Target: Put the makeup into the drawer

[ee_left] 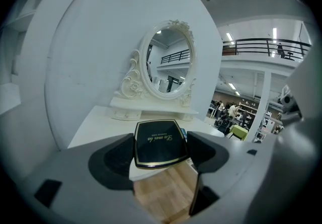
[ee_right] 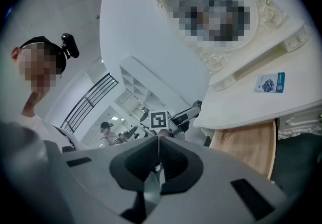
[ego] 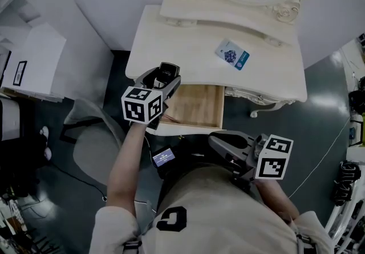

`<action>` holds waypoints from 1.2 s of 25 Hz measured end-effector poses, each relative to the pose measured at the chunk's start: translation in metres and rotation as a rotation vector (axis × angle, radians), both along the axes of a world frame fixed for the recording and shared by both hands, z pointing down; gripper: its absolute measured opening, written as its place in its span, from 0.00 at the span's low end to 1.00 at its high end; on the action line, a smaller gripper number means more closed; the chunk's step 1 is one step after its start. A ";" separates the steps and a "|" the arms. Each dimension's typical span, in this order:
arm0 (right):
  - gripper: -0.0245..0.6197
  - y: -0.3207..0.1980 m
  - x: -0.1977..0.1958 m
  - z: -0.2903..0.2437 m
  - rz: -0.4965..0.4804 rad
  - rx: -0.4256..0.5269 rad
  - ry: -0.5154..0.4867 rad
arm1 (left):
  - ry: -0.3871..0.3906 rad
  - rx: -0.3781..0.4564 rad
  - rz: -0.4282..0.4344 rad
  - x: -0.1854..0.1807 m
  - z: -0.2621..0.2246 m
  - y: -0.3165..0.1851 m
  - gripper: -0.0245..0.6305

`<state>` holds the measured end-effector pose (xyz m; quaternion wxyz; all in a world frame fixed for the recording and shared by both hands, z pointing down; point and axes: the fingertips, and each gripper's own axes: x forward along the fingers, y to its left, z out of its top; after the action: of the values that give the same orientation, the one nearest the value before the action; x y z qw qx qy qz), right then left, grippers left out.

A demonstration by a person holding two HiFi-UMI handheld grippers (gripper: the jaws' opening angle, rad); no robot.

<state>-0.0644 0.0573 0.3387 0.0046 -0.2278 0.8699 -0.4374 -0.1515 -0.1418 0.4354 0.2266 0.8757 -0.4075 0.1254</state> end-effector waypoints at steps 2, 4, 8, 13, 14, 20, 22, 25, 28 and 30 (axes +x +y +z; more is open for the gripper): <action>0.08 0.001 0.002 -0.002 -0.006 0.009 -0.002 | 0.013 -0.003 -0.010 0.001 -0.002 0.006 0.60; 0.08 0.000 0.007 -0.003 -0.007 0.013 -0.015 | 0.030 -0.014 -0.023 0.003 -0.004 0.013 0.60; 0.08 -0.004 0.026 -0.004 -0.003 0.009 -0.059 | 0.029 -0.025 -0.049 0.013 -0.005 0.023 0.60; 0.08 -0.009 0.057 -0.010 -0.016 0.012 -0.114 | 0.027 -0.043 -0.097 0.033 -0.009 0.035 0.60; 0.08 -0.009 0.063 -0.010 -0.023 0.012 -0.125 | 0.023 -0.047 -0.105 0.037 -0.008 0.037 0.60; 0.08 -0.008 0.103 -0.005 -0.044 -0.013 -0.179 | -0.024 -0.088 -0.155 0.062 0.012 0.050 0.60; 0.08 -0.006 0.112 -0.003 -0.060 -0.018 -0.187 | -0.039 -0.102 -0.176 0.067 0.021 0.053 0.60; 0.08 -0.003 0.118 0.001 -0.093 -0.027 -0.190 | -0.069 -0.128 -0.195 0.072 0.039 0.055 0.60; 0.08 0.000 0.115 0.006 -0.114 -0.041 -0.184 | -0.115 -0.171 -0.195 0.071 0.066 0.055 0.60; 0.08 0.002 0.111 0.007 -0.123 -0.045 -0.178 | -0.149 -0.204 -0.188 0.066 0.084 0.056 0.60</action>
<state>0.0462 0.0592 0.3459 0.0499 -0.1342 0.8684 -0.4748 -0.0857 -0.0859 0.5199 0.2940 0.7945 -0.4884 0.2092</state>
